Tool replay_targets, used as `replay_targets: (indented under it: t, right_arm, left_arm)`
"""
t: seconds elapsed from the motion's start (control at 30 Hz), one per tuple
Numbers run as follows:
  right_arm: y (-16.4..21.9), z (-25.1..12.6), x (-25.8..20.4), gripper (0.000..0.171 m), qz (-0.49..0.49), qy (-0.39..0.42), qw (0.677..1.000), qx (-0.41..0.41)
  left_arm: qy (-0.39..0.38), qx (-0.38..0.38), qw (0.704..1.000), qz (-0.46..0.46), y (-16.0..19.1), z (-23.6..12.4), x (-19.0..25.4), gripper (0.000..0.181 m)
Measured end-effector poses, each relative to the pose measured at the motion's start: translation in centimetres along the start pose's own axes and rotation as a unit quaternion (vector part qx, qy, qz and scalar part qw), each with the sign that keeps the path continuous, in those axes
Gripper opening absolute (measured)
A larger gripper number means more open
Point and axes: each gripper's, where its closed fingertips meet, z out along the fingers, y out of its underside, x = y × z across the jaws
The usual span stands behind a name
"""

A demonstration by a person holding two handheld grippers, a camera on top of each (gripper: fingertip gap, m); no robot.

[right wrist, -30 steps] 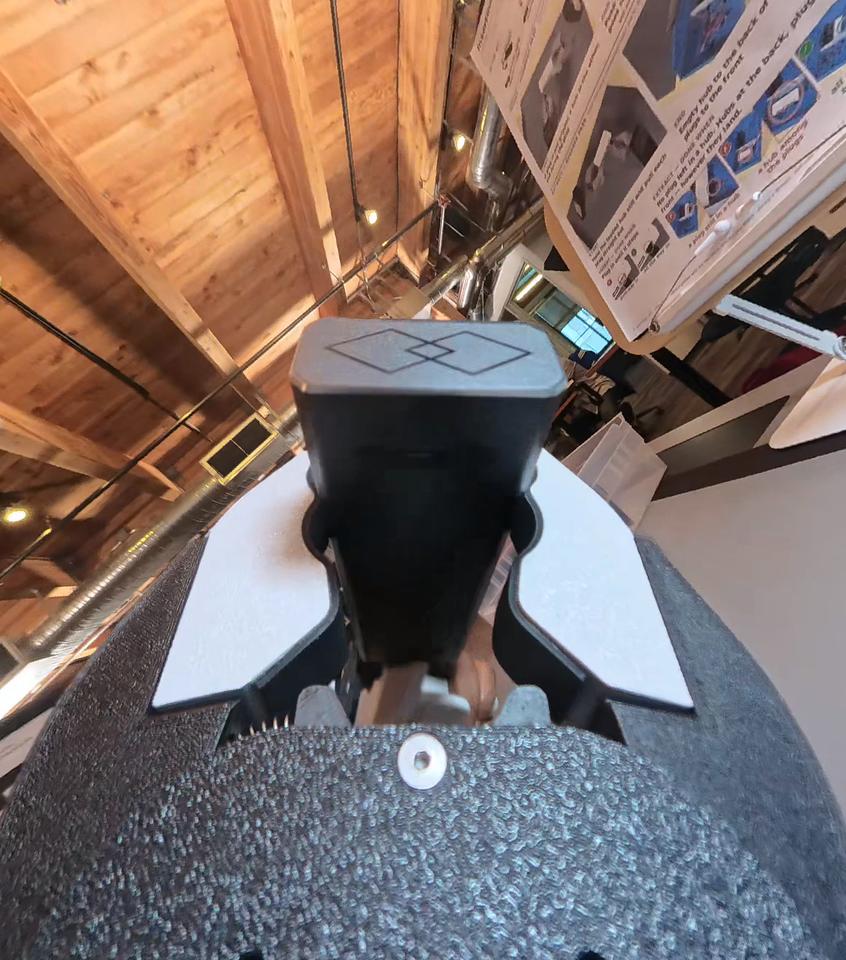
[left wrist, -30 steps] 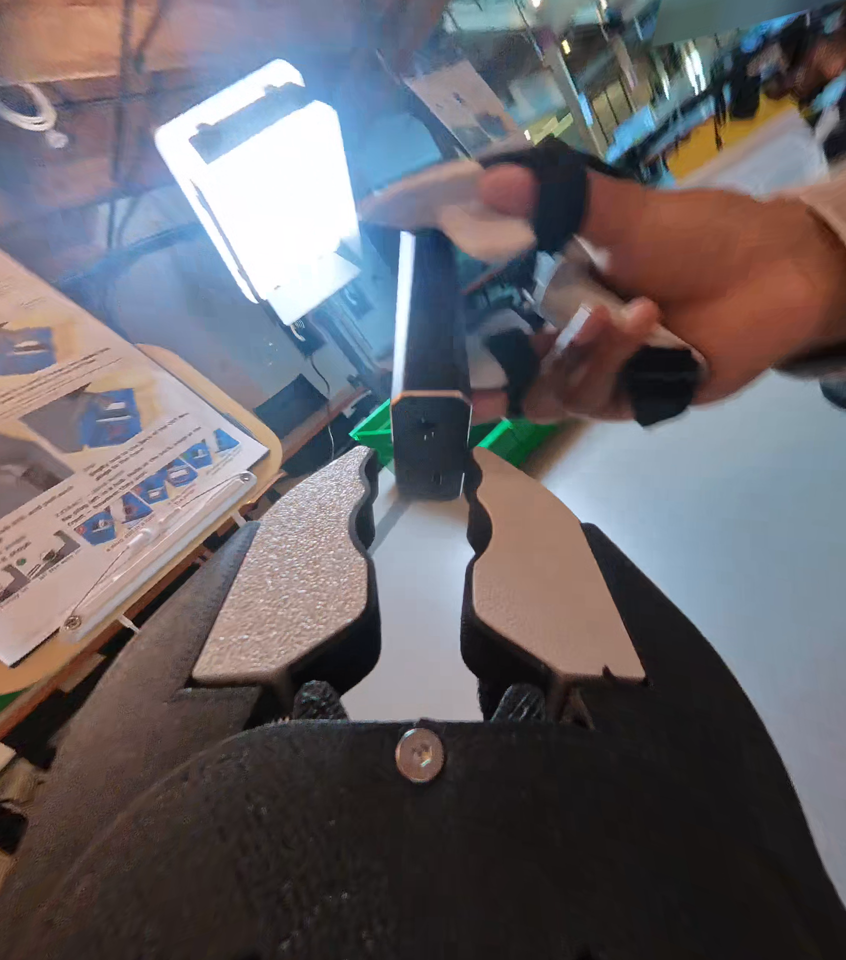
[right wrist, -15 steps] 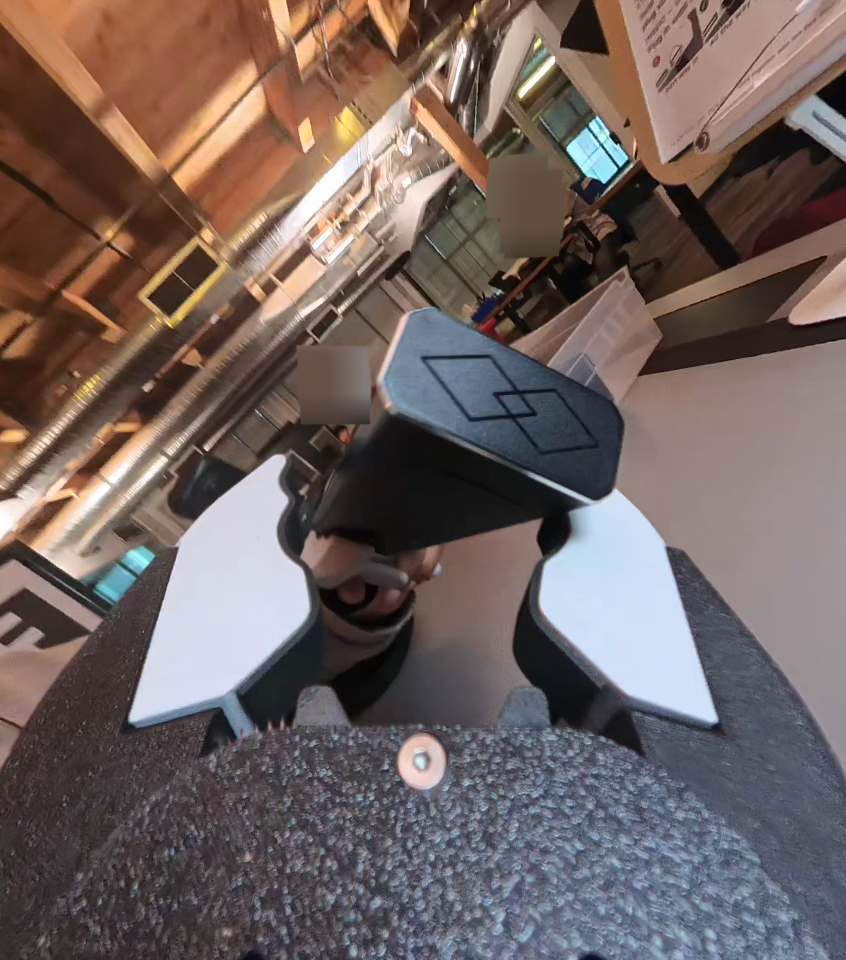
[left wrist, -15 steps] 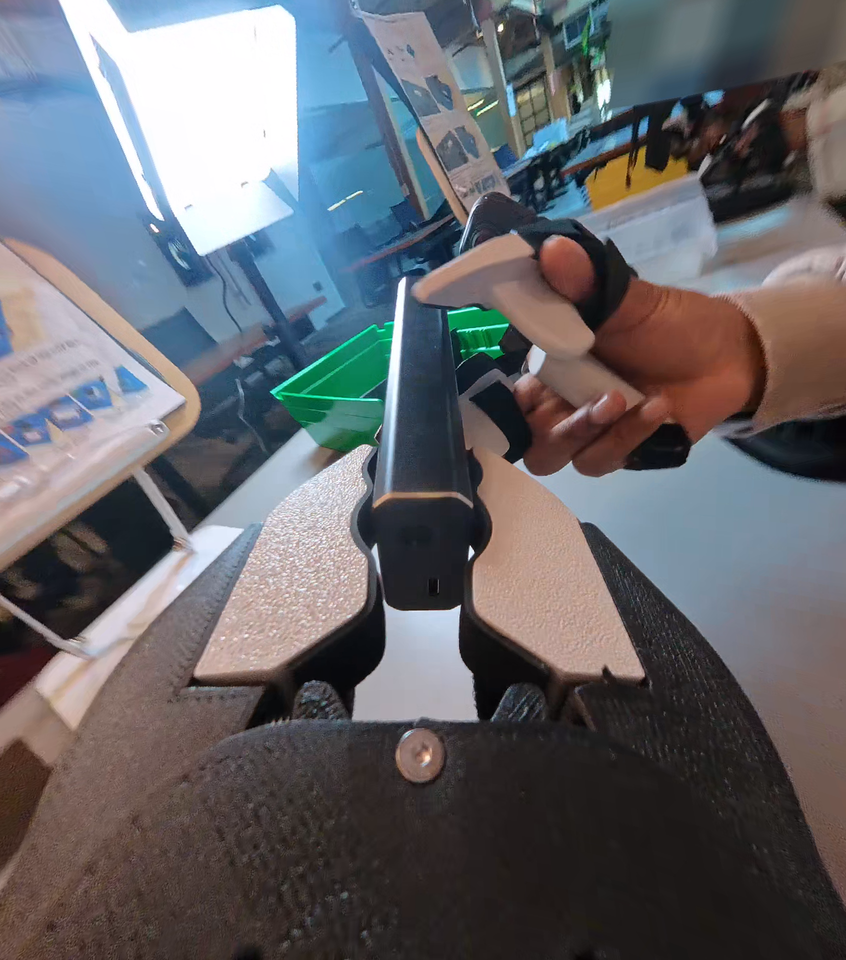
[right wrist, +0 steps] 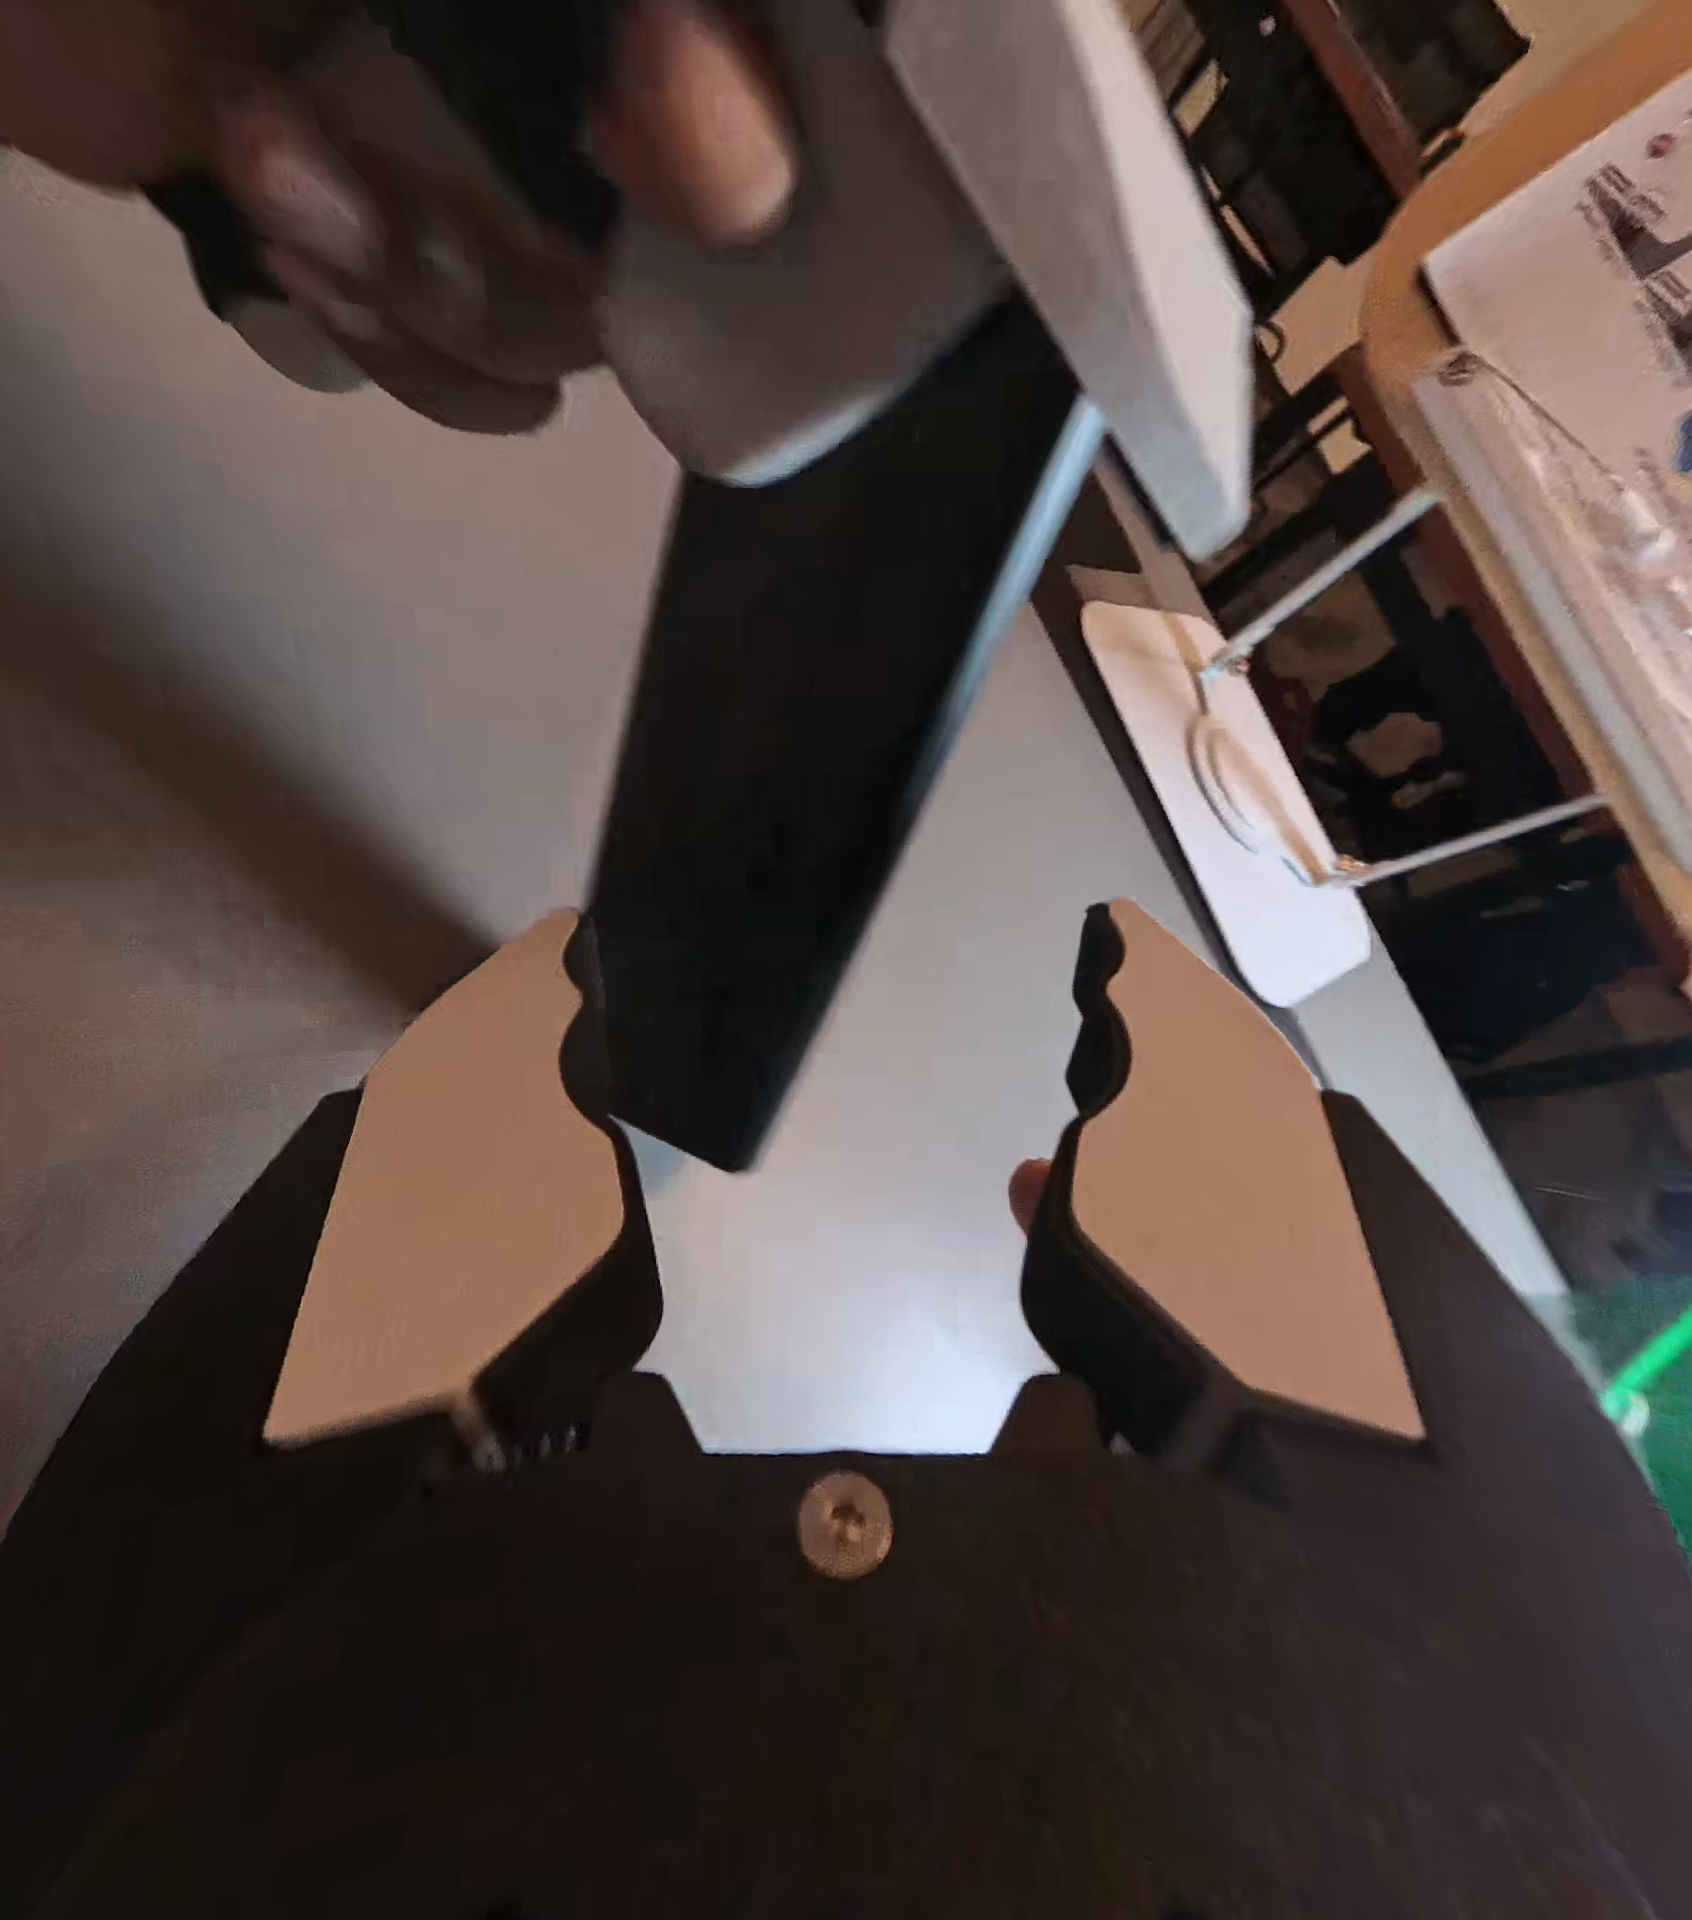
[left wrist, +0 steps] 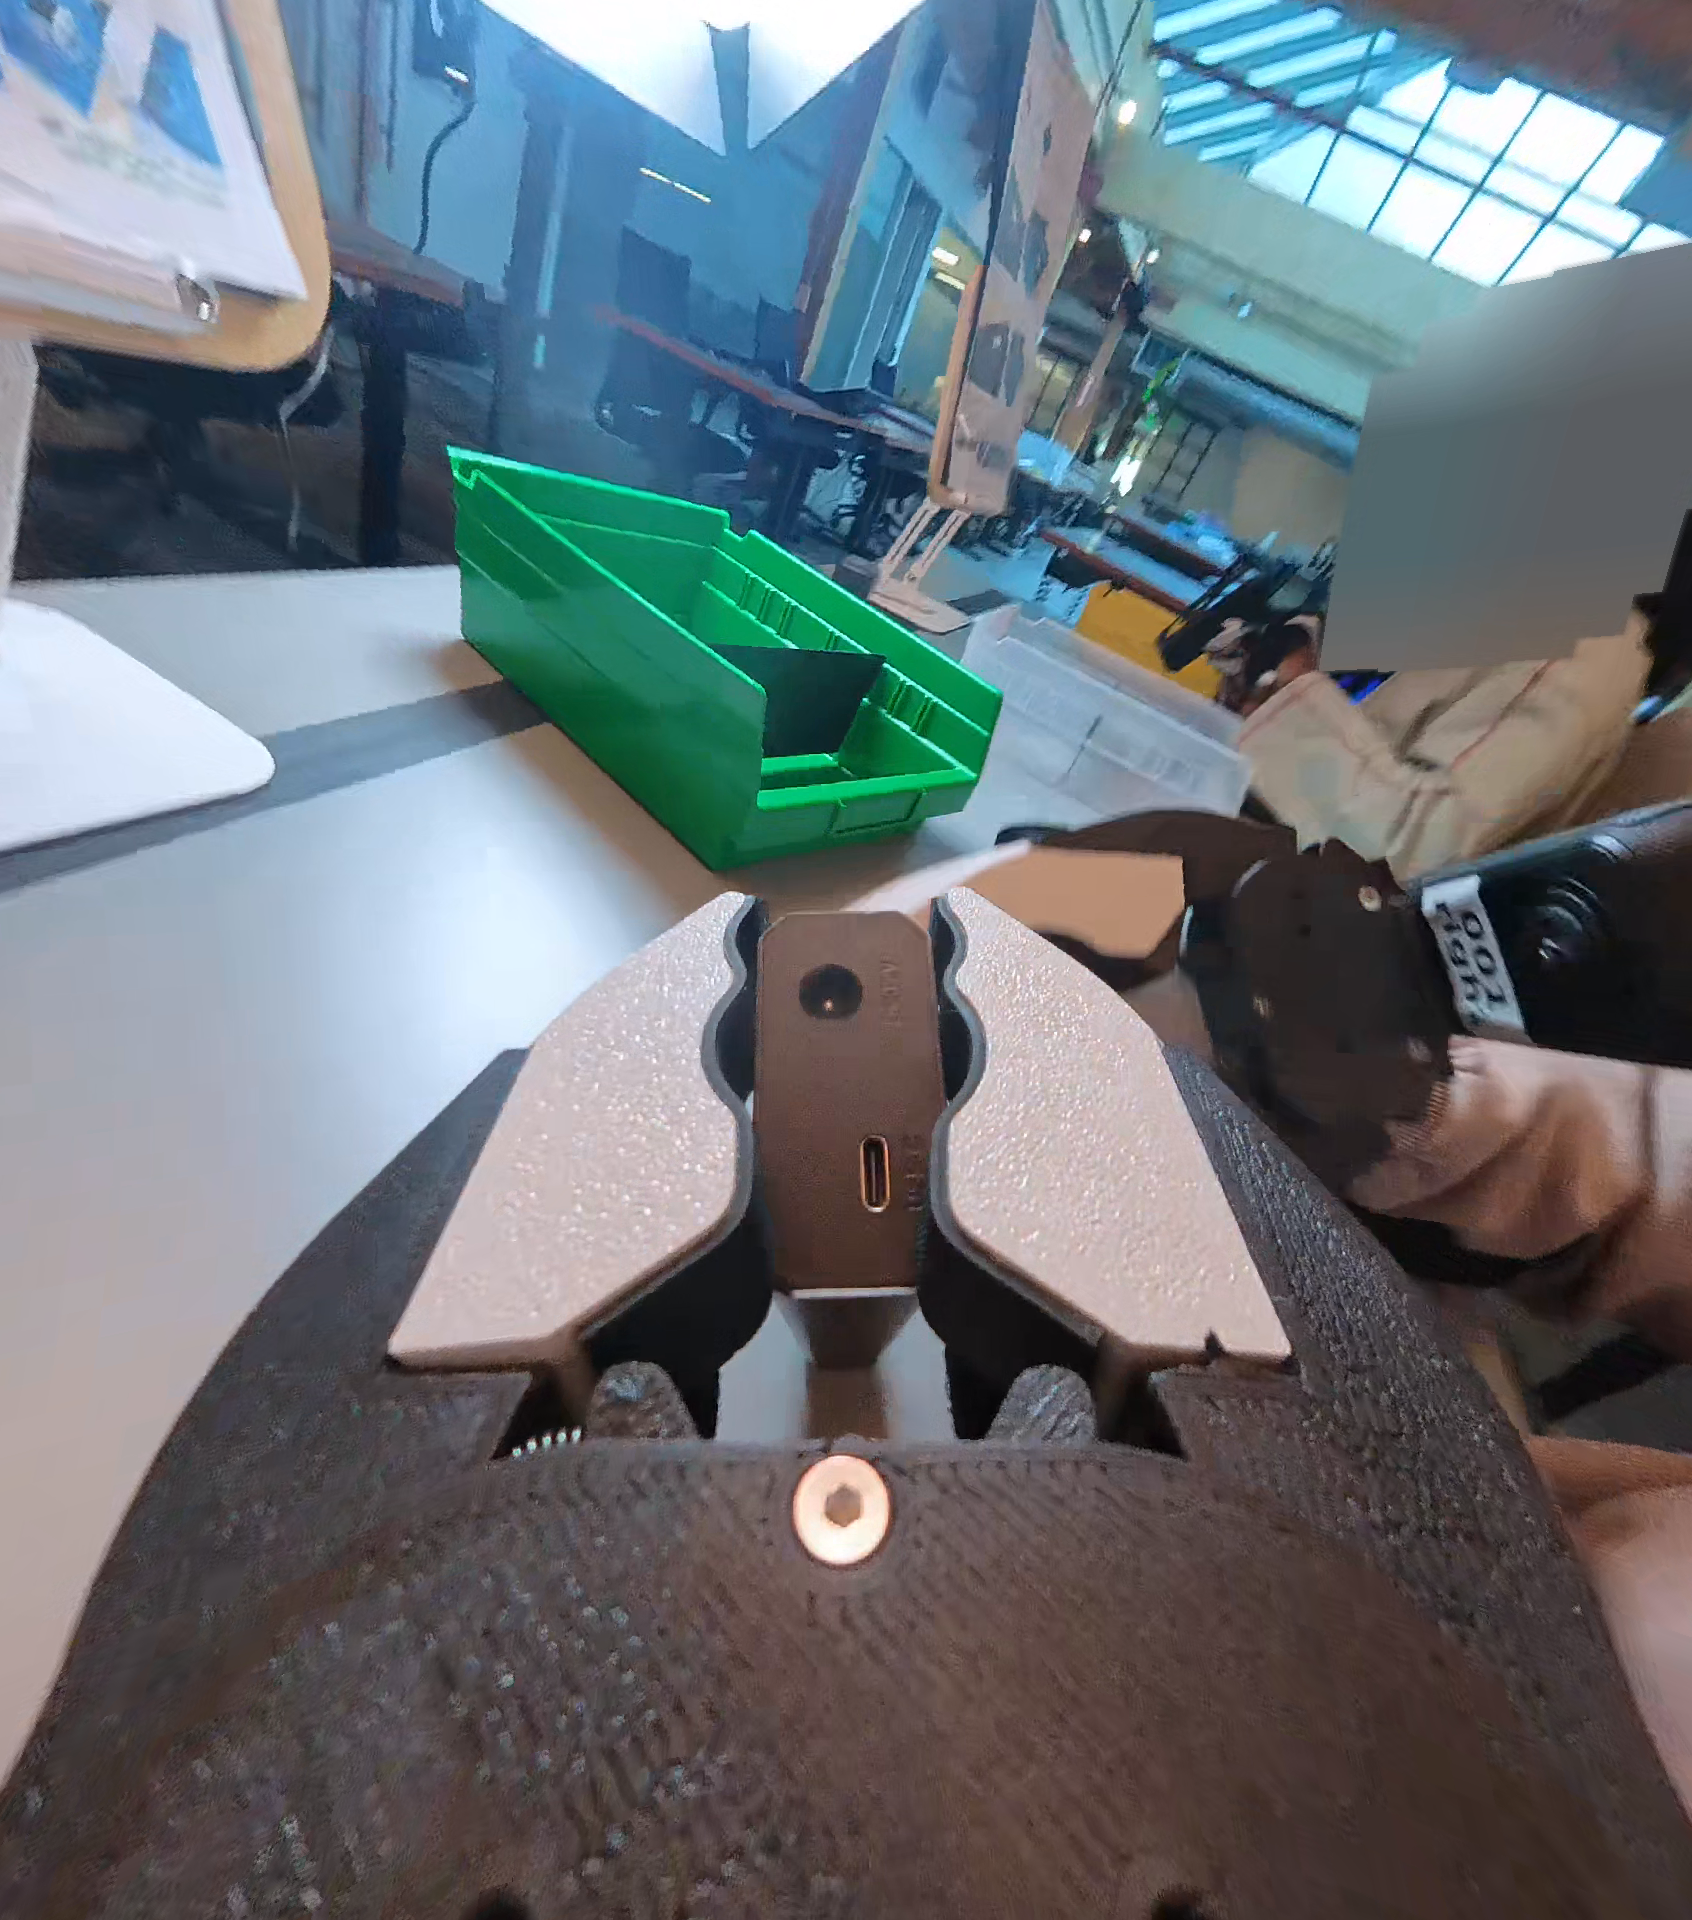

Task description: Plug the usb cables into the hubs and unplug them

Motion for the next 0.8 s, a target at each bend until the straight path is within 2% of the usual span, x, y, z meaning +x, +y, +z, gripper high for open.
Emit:
replay_targets:
  t: [0.1,0.17,0.27,0.33,0.37,0.43,0.5,0.57,0.63,0.7,0.8]
  right_arm:
    - [-1.9,0.6,-0.1,0.080,0.066,0.001,0.998,0.021]
    - [-1.4,1.1,1.7,0.070,0.055,0.056,0.997,0.000]
    - [-1.3,0.7,4.1,0.065,0.029,0.093,0.995,0.024]
    - [-1.3,-0.4,4.6,0.063,0.015,0.085,0.995,0.049]
    - [-1.5,-1.0,4.7,0.063,0.042,0.069,0.995,0.066]
    - [-2.3,-2.2,4.4,0.063,0.119,0.005,0.985,0.124]
    - [-3.7,-3.8,3.3,0.062,0.170,-0.096,0.960,0.200]
    - [-5.8,-6.5,1.4,0.062,0.226,-0.234,0.901,0.286]
    - [-7.1,-8.2,-0.3,0.062,0.258,-0.327,0.850,0.321]
    - [-7.6,-8.4,-2.5,0.062,0.252,-0.378,0.835,0.312]
    - [-7.7,-7.7,-4.1,0.061,0.245,-0.386,0.838,0.298]
  left_arm:
    - [-0.015,-0.001,0.999,0.032,-1.3,1.2,1.4,0.031]
    - [-0.026,0.006,0.999,0.022,-2.2,2.1,2.1,0.031]
    - [-0.054,0.019,0.997,0.050,-3.3,3.0,2.5,0.031]
    - [-0.035,0.022,0.995,0.087,-3.5,3.2,3.7,0.031]
    - [-0.015,0.030,0.994,0.105,-3.8,3.0,4.5,0.034]
    - [0.024,0.056,0.989,0.131,-4.7,2.1,5.8,0.052]
    - [0.085,0.034,0.982,0.164,-4.0,1.5,7.2,0.063]
    - [0.138,-0.010,0.971,0.196,-2.2,1.1,8.1,0.074]
    - [0.194,-0.023,0.962,0.193,-1.1,0.6,9.5,0.072]
    - [0.231,-0.027,0.957,0.174,-0.7,0.6,10.9,0.068]
    - [0.246,-0.057,0.953,0.164,0.5,0.9,12.1,0.066]
